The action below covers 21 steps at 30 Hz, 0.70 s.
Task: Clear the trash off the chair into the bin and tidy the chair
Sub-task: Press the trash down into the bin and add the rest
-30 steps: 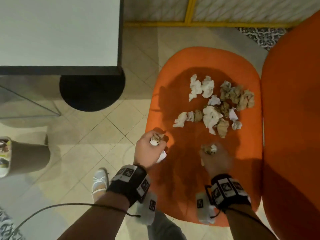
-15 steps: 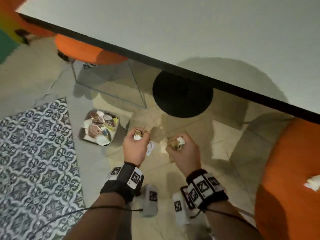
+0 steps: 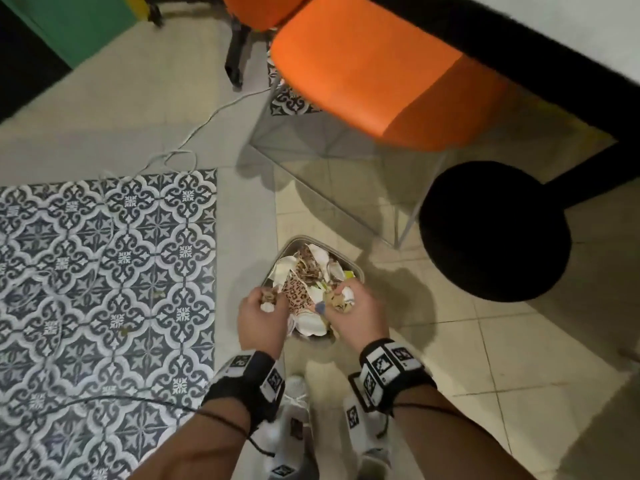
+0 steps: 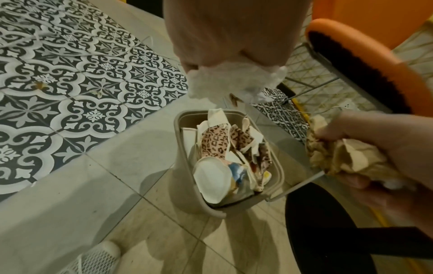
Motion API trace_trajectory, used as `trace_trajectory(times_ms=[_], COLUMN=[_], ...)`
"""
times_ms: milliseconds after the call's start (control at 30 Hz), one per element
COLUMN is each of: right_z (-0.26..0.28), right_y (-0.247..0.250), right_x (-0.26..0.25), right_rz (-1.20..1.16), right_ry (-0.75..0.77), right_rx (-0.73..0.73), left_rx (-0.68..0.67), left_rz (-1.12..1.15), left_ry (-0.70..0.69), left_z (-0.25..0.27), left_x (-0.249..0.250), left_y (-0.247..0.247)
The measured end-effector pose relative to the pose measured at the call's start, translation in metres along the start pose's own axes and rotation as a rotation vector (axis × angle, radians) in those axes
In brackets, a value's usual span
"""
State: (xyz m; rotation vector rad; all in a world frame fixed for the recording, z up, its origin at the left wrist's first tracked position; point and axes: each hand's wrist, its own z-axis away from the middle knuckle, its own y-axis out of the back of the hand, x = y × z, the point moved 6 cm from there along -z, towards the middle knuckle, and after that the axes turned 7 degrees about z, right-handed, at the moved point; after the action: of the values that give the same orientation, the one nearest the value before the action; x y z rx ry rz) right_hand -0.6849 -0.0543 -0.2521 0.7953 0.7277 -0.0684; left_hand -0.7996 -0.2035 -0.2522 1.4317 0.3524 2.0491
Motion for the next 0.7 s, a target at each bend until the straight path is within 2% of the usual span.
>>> trace_trajectory(times_ms=[100,167,233,333,433,533,600,700], right_z=[-0.03,-0.052,-0.067,-0.073,-0.071,-0.073,-0.077,-0.084], right_y=[-0.037,-0.065,-0.089,-0.112,-0.127,-0.136,-0.138,-0.142], right_x=[0.006,0.011,0.017,0.026,0.042,0.046,0.044,0.046], right_rz=[0.108,0.181,0.258,0.461,0.643,0.736,0.81,0.882], right_ry=[0.052,0.094,0.15,0.291,0.325,0.344,0.36,0.33], right_rx=[-0.018,-0.048,-0.086,-0.049,-0.012,0.024,0.02,-0.101], left_rx=[0.035,0.006,-0.064,-0.175,-0.269,-0.382,-0.407,-0.507], left_rz=[0.016,-0.004,-0.118,-0.409,-0.551,-0.713,-0.796,-0.833], left_ry=[-0.062,-0.148,-0.233,-0.354,-0.447,-0.373,-0.366,-0.341], left_z=[-0.026,-0.043,-0.056,-0.06,-0.057,-0.058,-0.065,-0.075], left_x=[-0.012,-0.018,-0.031,-0.056,-0.072,-0.087,-0.089,-0.09], left_y=[-0.023,-0.044,-0.065,-0.09,-0.105,-0.114,-0.121,-0.129])
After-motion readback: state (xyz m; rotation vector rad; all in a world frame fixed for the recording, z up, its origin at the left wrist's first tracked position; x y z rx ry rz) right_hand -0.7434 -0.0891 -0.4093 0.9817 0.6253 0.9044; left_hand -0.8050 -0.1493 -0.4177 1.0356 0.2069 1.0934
